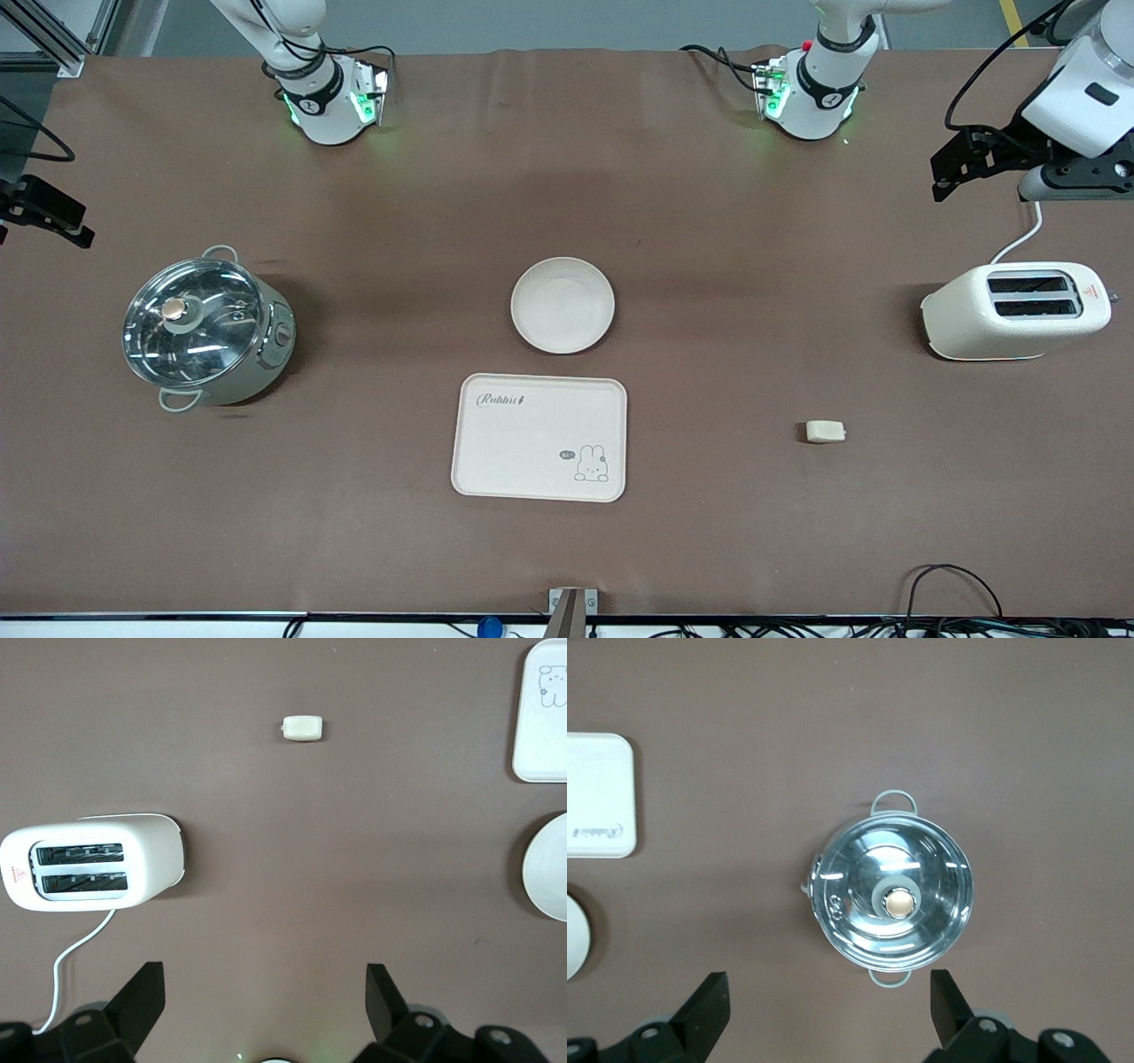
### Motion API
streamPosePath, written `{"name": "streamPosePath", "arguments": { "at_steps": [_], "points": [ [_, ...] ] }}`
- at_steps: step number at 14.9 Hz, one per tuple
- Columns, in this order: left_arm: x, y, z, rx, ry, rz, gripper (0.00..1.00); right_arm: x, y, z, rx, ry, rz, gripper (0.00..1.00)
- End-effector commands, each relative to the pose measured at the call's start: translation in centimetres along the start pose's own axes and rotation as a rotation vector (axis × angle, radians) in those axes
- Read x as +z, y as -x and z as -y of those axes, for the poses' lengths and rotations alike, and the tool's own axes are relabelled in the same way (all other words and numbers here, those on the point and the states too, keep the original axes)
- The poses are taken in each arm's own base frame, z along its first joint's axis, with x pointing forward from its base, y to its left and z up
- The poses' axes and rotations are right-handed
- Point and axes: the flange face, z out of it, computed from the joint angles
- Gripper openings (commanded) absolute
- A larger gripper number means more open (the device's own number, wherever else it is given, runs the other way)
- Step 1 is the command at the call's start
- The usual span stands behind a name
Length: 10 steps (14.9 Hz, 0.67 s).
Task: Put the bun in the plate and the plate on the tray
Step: 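Grasp the cream bun with the left gripper while the right gripper reaches the plate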
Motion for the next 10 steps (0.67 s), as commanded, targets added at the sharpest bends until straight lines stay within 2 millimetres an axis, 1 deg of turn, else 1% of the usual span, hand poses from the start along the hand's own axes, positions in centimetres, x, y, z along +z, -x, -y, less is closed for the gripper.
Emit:
{"name": "streamPosePath", "arguments": {
  "at_steps": [1, 2, 3, 5, 6, 8, 9, 10],
  "points": [
    [-0.1, -0.6, 0.2, 0.007, 0.014, 0.001, 1.0, -1.3, 0.2, 0.6, -0.005, -0.047, -0.019, 1.0],
    [0.1, -1.0, 0.2, 0.007, 0.014, 0.005, 1.0, -1.2, 0.3, 0.6, -0.002, -0.049, -0.016, 1.0],
    [0.4, -1.9, 0.4, -0.001, 0.007, 0.006, 1.0, -1.3, 0.3, 0.6, -0.002, -0.049, -0.016, 1.0],
    [2.2, -4.0, 0.3, -0.009, 0.014, 0.036, 1.0, -1.2, 0.3, 0.6, -0.004, -0.051, -0.014, 1.0],
    [4.0, -5.1, 0.1, -0.011, 0.014, 0.054, 1.0, -1.3, 0.3, 0.6, -0.006, -0.05, -0.016, 1.0],
    [8.4, -8.2, 0.0, -0.014, 0.019, 0.059, 1.0, -0.6, 0.4, 0.8, -0.007, -0.061, 0.005, 1.0],
    [11.4, -10.0, 0.7, -0.027, 0.019, 0.057, 1.0, 0.2, 0.6, 1.4, -0.017, -0.077, 0.037, 1.0],
    [13.9, -11.1, 0.5, -0.042, 0.023, 0.058, 1.0, 2.1, 0.6, 3.2, -0.039, -0.114, 0.076, 1.0]
  ]
}}
